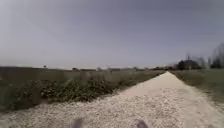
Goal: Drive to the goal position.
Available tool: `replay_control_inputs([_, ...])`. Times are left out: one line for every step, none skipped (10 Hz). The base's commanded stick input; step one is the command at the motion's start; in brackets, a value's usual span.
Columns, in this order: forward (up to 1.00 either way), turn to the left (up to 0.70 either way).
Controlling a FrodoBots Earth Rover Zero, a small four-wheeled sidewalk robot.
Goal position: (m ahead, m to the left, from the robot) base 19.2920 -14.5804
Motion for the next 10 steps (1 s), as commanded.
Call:
replay_control_inputs([0.0,-0.7])
replay_control_inputs([0.0,-0.7])
replay_control_inputs([0.0,-0.7])
replay_control_inputs([0.0,-0.7])
replay_control_inputs([0.0,-0.54])
replay_control_inputs([0.0,-0.35])
replay_control_inputs([0.0,0.0])
replay_control_inputs([0.0,0.0])
replay_control_inputs([0.0,0.0])
replay_control_inputs([0.0,0.0])
